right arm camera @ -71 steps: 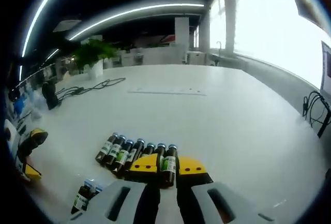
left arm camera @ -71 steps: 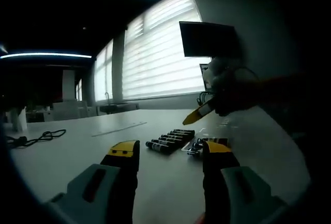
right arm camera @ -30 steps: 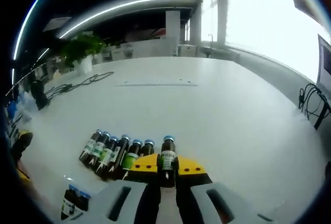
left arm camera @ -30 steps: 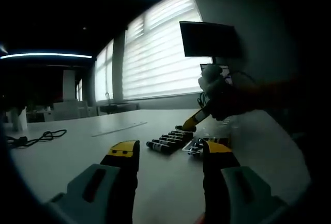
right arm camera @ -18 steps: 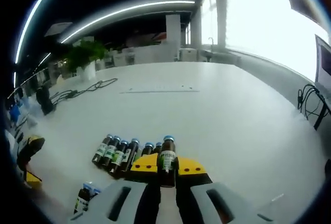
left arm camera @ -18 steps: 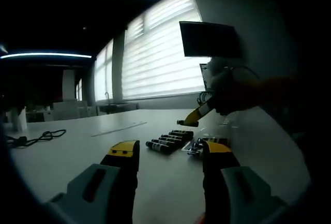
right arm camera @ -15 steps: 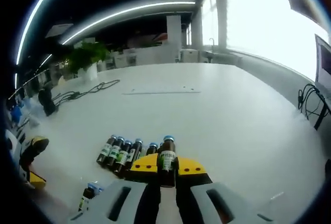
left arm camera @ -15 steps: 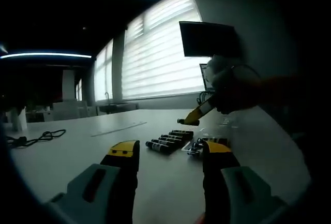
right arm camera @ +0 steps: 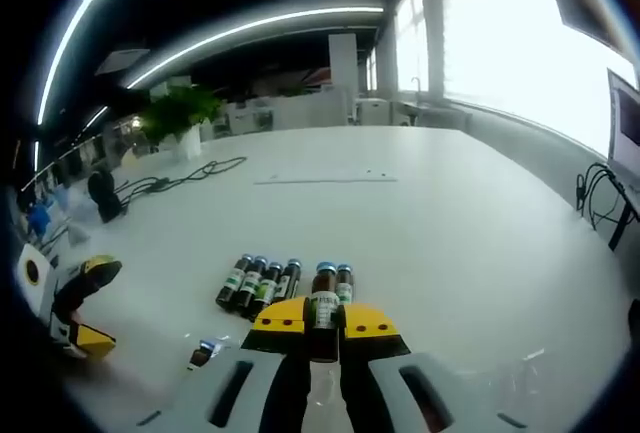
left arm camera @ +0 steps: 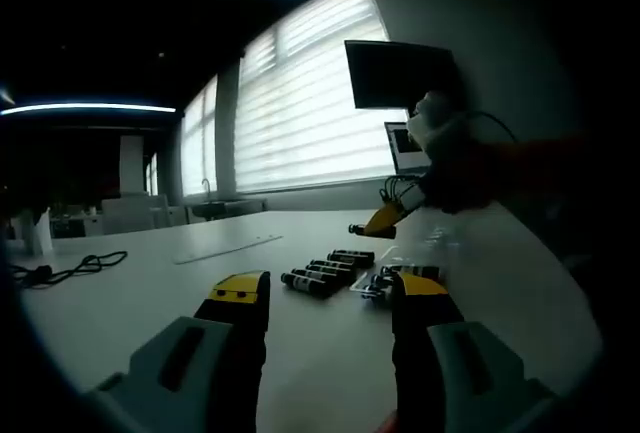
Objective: Grip medicine bottles put into box
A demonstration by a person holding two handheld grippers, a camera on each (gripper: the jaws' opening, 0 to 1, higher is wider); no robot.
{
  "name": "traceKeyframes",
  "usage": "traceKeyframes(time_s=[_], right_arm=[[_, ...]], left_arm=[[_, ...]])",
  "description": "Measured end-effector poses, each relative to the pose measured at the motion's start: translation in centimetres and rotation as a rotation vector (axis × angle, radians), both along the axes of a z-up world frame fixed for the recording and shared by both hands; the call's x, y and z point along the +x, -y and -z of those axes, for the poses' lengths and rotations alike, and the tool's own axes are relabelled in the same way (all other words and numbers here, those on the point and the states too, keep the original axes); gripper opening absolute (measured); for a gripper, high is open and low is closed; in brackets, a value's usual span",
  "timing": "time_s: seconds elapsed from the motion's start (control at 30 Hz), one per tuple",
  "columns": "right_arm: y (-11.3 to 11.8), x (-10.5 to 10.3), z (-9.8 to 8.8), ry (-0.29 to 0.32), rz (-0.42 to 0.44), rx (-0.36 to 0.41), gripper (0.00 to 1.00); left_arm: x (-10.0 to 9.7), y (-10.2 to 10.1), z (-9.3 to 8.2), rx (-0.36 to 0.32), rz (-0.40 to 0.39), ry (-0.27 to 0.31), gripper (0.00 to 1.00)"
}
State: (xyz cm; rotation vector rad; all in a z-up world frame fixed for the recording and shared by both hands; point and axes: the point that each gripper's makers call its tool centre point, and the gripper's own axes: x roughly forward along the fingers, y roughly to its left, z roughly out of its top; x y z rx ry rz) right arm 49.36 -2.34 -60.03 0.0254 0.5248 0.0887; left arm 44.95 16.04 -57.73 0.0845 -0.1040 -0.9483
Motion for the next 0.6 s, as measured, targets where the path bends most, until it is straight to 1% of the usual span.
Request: traceKeyframes(time_s=[0.2,0.4,0.5,0.6], right_arm=[[-0.2,-1.1,0.1,-0.008,-0.004,0.017,0.06],[-1.1,-2.6,0.1,-0.014,-0.026,0.02,0.06],[-1.5,-3.4,0.7,-0.03,-0.053,-0.011,0.06],[-1.7,-4.2,1.7,-0.06,-0.066,-0.005,0.06]], left_arm=[[0.0,0.0,0.0,0.002,0.001,0.002,0.42],[0.0,0.1,0.0,0.002,0.001,0.002,0.42],[-0.1,0.1,0.0,0.002,0.002,0.003,0.42],[-0.1,0.2,0.0,0.003,0.004,0.003,0.42]])
